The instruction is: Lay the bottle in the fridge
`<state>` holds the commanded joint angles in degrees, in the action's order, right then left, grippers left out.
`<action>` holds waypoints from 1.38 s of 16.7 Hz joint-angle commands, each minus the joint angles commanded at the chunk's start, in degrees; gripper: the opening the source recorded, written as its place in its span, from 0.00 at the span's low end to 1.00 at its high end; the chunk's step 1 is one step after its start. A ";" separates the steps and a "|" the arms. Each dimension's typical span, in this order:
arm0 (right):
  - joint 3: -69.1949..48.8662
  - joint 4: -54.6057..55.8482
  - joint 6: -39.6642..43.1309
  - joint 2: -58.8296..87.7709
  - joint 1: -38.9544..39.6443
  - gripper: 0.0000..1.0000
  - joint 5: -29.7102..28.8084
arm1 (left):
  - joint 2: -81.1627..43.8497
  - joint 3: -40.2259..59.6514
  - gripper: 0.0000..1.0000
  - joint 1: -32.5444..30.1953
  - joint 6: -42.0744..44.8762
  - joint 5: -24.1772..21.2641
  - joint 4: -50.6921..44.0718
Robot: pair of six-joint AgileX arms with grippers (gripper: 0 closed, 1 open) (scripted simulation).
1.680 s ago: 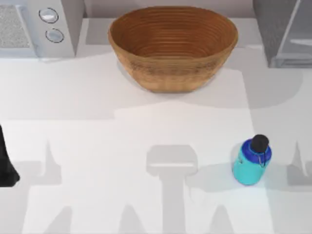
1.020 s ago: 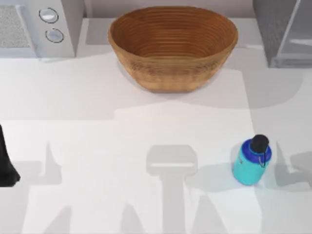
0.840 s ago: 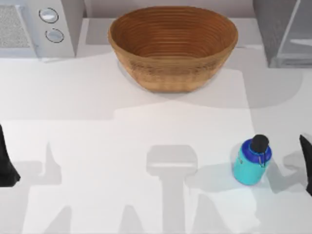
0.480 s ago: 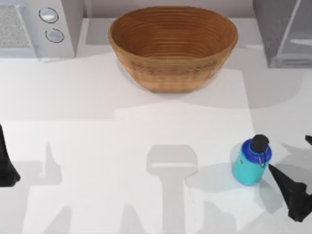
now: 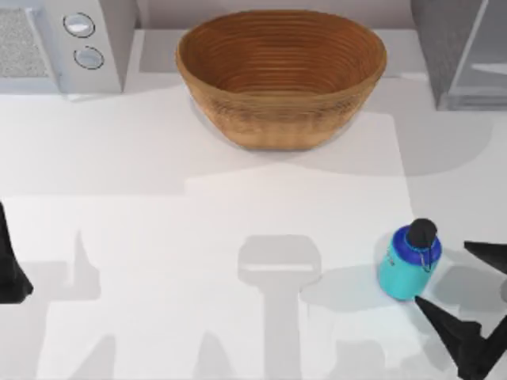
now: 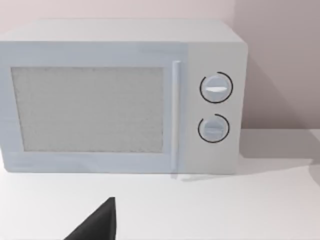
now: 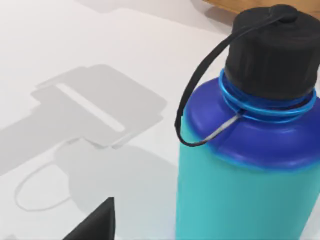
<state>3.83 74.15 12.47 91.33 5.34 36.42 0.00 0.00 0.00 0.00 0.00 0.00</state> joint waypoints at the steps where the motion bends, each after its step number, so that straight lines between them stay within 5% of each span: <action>1: 0.00 0.00 0.00 0.00 0.00 1.00 0.00 | 0.00 0.00 1.00 0.00 0.00 0.00 0.00; 21: -10.29 11.60 -4.60 19.63 11.38 1.00 -11.01 | 0.00 0.00 1.00 0.00 0.00 0.00 0.00; 23: -10.29 11.60 -4.60 19.63 11.38 0.85 -11.01 | 0.00 0.00 1.00 0.00 0.00 0.00 0.00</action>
<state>-6.46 85.75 7.87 110.96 16.72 25.41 0.00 0.00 0.00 0.00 0.00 0.00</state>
